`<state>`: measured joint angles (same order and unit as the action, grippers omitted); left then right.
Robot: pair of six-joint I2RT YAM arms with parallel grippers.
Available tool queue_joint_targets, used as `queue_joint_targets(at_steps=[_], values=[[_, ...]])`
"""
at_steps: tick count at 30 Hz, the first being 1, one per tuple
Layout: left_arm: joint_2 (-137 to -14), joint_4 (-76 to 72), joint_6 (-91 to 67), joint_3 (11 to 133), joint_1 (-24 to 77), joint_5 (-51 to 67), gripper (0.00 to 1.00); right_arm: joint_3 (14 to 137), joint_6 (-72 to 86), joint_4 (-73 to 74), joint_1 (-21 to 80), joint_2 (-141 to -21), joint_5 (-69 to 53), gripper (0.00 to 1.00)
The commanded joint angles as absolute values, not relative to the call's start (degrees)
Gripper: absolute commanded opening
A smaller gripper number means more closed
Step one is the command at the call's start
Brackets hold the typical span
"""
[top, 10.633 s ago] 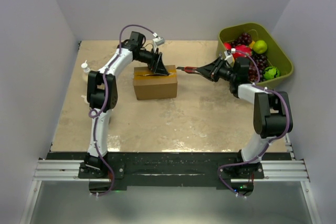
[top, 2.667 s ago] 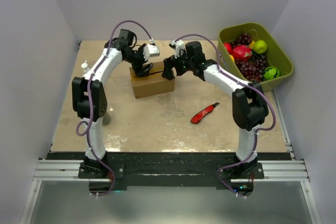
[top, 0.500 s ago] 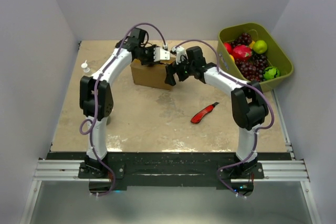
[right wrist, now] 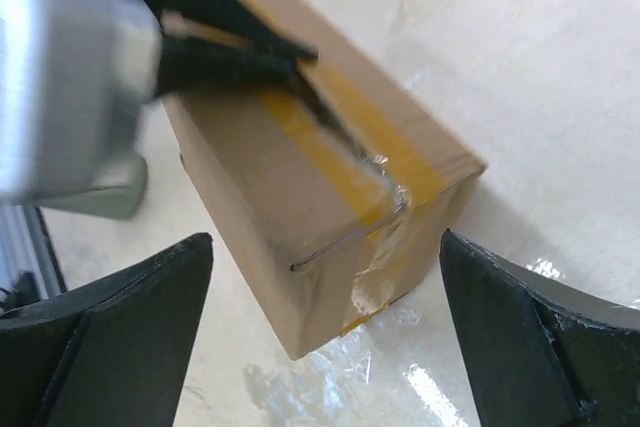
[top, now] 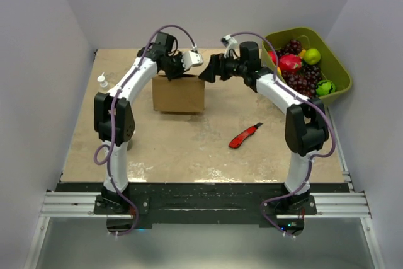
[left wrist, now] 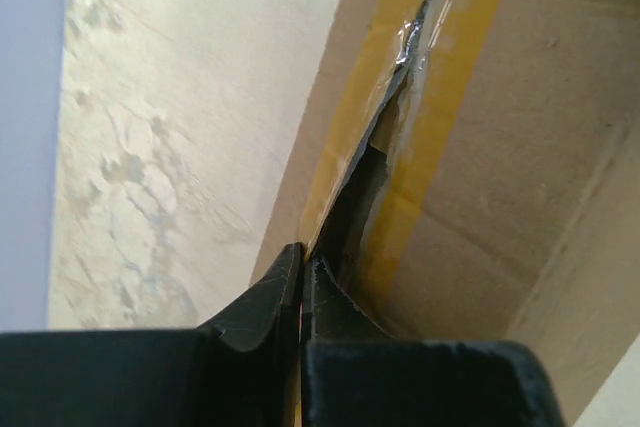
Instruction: Unpack the express box
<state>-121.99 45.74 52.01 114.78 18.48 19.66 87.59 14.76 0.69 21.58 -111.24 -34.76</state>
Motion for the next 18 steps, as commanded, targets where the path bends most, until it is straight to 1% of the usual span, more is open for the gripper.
queue_joint_targets(at_steps=[1,3,8,13,18], values=[[-115.8,40.7,37.9,107.1,18.4,16.3,0.00,91.7,24.6,-4.9,20.0,-108.3,-39.1,0.99],[-113.3,37.4,34.7,103.7,18.4,14.7,0.00,93.7,24.9,-4.8,20.1,-109.3,-37.6,0.99],[-112.0,36.0,30.9,104.0,18.5,13.4,0.00,98.6,21.6,-0.2,22.4,-112.4,-32.7,0.99],[-111.0,35.9,29.6,103.6,18.7,12.2,0.00,96.3,19.3,3.1,24.4,-111.8,-32.3,0.99],[-110.1,35.9,29.1,102.7,18.9,12.5,0.00,93.0,16.3,6.7,25.0,-111.0,-26.7,0.99]])
